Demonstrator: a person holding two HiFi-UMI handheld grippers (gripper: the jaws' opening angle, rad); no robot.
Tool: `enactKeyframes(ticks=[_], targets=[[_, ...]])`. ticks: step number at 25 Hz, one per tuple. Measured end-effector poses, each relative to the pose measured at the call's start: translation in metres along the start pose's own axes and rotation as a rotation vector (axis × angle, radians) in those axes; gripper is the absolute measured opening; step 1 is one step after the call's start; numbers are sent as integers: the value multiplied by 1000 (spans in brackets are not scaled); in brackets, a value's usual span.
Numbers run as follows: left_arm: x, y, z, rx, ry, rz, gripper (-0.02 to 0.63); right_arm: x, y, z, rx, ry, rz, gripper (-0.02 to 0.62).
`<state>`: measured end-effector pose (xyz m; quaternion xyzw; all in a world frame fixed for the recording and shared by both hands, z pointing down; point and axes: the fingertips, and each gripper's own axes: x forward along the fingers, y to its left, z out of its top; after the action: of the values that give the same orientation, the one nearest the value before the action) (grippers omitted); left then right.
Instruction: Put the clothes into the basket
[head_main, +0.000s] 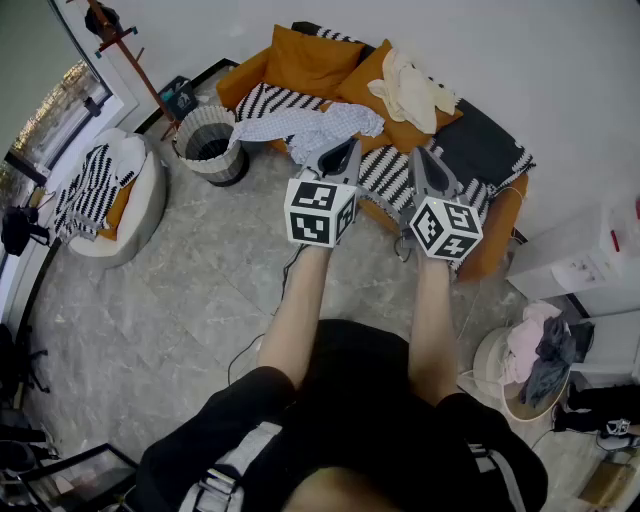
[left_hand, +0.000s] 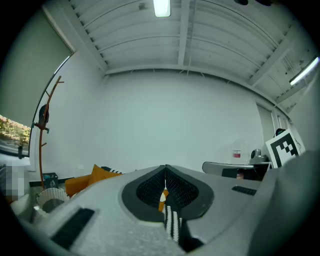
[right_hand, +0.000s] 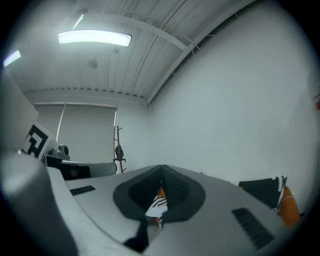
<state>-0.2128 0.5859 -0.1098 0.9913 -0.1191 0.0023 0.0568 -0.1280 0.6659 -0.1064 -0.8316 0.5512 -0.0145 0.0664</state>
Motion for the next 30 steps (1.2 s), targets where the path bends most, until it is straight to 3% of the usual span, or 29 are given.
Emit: enactKeyframes(ticks=[15,23,30], targets=[[-6,16,0,-61,2,-14,9,2,-11,10,24,17,-94,12],[18,24,1,-56,-5,-54,9,22,-31,21,17,-14,-152,12],[49,62,3,14,1,-45,9,67,-56,26,54,-74,-151,12]])
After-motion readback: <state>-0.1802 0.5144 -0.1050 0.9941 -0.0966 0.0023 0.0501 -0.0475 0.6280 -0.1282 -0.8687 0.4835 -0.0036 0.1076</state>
